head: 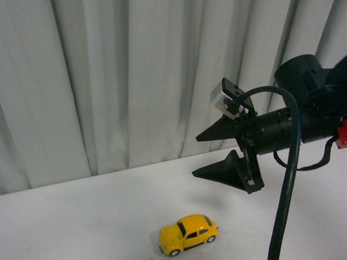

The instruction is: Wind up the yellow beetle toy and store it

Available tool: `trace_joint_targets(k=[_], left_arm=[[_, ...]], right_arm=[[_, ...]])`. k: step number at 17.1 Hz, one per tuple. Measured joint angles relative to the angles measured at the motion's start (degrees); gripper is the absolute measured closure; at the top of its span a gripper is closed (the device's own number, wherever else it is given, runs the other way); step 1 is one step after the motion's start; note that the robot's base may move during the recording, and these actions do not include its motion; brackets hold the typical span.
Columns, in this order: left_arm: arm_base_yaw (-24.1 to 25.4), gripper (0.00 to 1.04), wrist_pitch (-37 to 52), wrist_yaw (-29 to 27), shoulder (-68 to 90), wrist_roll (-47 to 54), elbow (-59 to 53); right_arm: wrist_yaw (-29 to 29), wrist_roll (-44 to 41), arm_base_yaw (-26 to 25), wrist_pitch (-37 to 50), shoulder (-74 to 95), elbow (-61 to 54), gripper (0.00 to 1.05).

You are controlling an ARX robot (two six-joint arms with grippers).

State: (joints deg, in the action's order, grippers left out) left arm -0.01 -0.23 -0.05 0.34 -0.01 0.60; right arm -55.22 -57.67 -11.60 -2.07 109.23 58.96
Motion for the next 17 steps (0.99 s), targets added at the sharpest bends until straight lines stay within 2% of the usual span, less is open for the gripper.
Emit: trace_joint_targets(k=[4,5,7,9,17], left_arm=[[0.00,0.07,0.00,0.00,0.00,0.00,0.00],[0.00,0.07,0.00,0.00,0.00,0.00,0.00],[0.00,0.07,0.00,0.00,0.00,0.00,0.00],[0.00,0.07,0.00,0.00,0.00,0.00,0.00],[0.00,0.07,0.00,0.00,0.00,0.02,0.00]], right_arm=[[3.15,-24.04,1.29,-22.62,6.43,8.11,0.07],[5.16,-30.18,1.97,-26.67,8.20,9.53,0.07],[7.26,-35.67,2.56,-28.83,10.45,11.06,0.07],[8.41,-39.01,3.48,-30.21,12.81,12.26,0.07],[14.12,-41.33,6.01,-37.44,19.85,19.52,0.07]])
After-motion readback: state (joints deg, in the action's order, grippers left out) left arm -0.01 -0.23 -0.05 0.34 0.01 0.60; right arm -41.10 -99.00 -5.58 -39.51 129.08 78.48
